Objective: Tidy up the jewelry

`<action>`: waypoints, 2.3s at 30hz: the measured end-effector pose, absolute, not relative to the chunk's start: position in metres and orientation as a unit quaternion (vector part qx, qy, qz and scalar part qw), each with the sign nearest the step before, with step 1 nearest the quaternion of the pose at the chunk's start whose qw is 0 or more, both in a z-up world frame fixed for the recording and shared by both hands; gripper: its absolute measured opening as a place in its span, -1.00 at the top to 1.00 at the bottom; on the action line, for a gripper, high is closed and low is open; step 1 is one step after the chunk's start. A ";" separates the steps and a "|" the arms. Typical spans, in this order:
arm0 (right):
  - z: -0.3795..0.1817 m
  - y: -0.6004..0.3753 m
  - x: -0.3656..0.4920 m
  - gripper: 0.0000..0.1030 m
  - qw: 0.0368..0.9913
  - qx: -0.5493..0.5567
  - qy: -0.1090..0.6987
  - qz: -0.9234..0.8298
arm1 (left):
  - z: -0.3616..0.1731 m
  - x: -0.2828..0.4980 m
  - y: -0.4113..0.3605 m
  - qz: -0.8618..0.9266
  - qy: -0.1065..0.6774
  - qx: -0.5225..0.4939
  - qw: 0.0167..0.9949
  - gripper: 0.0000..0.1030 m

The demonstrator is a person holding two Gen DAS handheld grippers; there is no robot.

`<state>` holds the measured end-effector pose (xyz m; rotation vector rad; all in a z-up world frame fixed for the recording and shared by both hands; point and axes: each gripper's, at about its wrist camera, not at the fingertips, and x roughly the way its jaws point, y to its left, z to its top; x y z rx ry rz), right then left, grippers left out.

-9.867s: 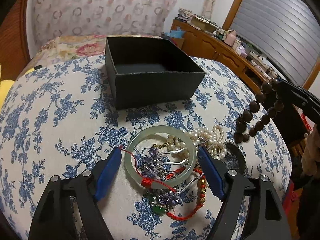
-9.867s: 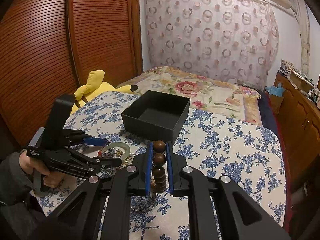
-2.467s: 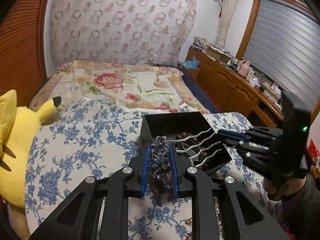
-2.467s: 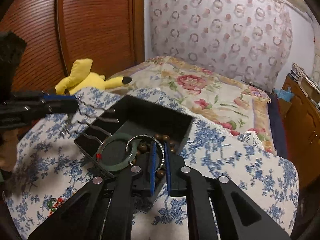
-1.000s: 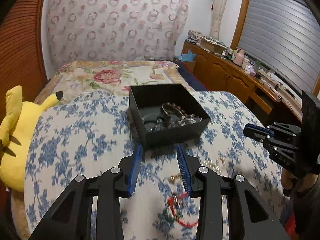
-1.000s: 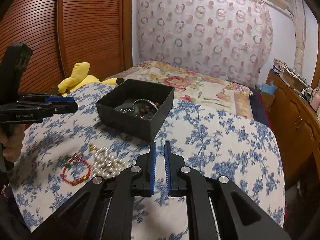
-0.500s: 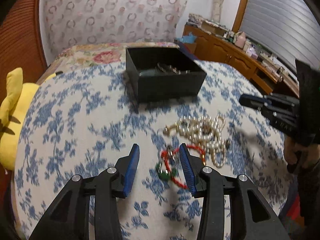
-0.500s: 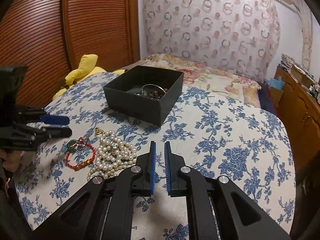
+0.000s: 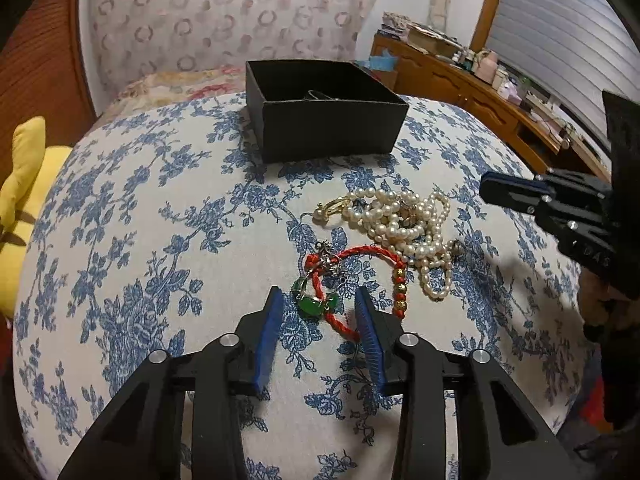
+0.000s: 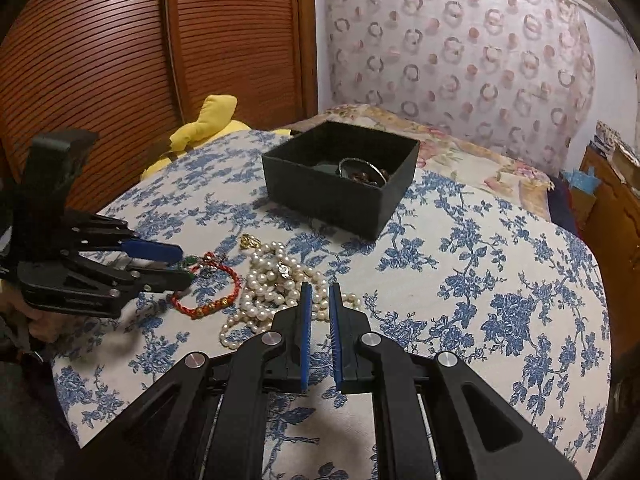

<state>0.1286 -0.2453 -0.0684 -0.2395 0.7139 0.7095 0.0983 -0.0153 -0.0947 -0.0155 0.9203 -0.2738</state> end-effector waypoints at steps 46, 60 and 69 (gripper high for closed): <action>-0.105 -0.116 0.079 0.94 0.816 -0.211 0.382 0.380 | -0.031 0.055 0.077 -0.130 0.314 -0.082 0.937 0.71; -0.047 -0.147 0.107 0.94 0.843 -0.167 0.337 0.383 | -0.007 0.091 0.063 -0.141 0.303 -0.063 0.940 0.71; -0.015 -0.171 0.146 0.94 0.862 -0.148 0.309 0.373 | 0.006 0.132 0.047 -0.144 0.302 -0.046 0.941 0.71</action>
